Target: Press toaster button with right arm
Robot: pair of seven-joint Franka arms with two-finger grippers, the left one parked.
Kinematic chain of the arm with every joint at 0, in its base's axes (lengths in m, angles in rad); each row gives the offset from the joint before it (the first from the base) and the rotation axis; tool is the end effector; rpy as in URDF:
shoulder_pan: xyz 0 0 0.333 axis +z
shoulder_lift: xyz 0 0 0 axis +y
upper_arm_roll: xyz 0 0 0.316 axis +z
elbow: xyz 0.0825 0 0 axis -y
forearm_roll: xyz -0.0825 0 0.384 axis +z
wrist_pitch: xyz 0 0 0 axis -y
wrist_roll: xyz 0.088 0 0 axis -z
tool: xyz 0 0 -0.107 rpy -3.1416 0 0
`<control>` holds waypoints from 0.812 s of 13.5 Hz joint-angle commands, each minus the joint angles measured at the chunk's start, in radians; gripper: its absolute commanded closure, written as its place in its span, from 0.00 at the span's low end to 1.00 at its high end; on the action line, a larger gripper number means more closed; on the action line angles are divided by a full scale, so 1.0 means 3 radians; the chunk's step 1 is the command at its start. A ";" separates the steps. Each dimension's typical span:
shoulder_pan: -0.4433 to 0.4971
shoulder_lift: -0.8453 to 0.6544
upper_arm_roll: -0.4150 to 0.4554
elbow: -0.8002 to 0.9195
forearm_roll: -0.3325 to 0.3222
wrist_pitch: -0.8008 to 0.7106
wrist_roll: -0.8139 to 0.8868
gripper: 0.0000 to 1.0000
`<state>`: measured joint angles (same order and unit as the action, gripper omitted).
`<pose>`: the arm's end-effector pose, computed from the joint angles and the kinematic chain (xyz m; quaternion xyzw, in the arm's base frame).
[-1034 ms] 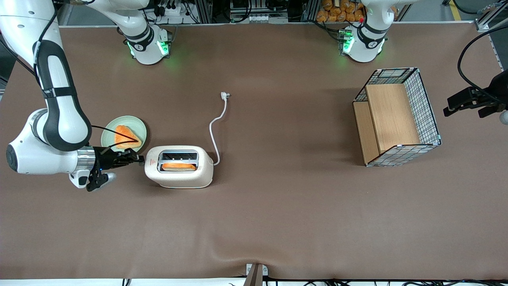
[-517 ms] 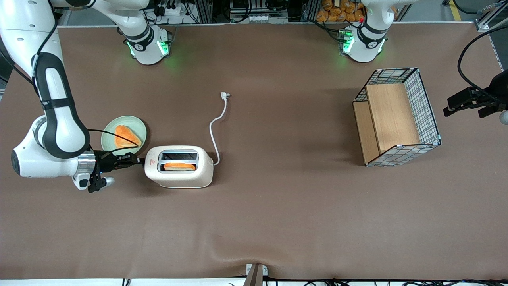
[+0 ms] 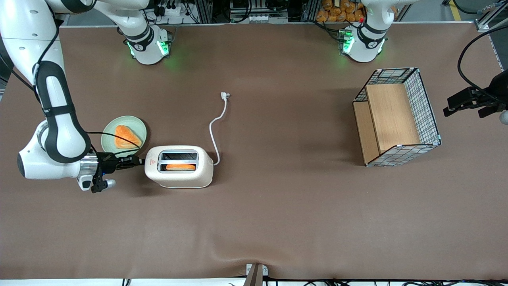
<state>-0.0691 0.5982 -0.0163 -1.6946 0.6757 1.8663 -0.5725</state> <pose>0.6376 -0.0055 0.2342 -0.9352 -0.0664 0.0966 0.3341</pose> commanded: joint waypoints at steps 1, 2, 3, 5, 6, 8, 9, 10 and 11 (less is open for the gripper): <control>-0.0056 0.0159 0.0034 0.0065 0.0136 0.0073 -0.0045 1.00; -0.0056 0.0159 0.0034 0.0065 0.0136 0.0124 -0.0045 1.00; -0.0051 0.0159 0.0034 0.0065 0.0136 0.0124 -0.0045 1.00; -0.0051 0.0154 0.0034 0.0080 0.0131 0.0104 -0.0045 1.00; -0.0051 0.0139 0.0034 0.0101 0.0131 0.0099 -0.0045 1.00; -0.0046 0.0098 0.0024 0.0157 0.0080 0.0073 -0.0035 1.00; -0.0046 0.0072 0.0019 0.0243 0.0024 0.0018 -0.0019 1.00; -0.0051 0.0057 0.0014 0.0360 -0.0083 -0.0115 -0.0004 1.00; -0.0076 0.0051 0.0014 0.0503 -0.0216 -0.0268 0.0001 0.98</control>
<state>-0.0740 0.6116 -0.0182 -1.6252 0.6673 1.8512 -0.5756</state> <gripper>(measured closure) 0.991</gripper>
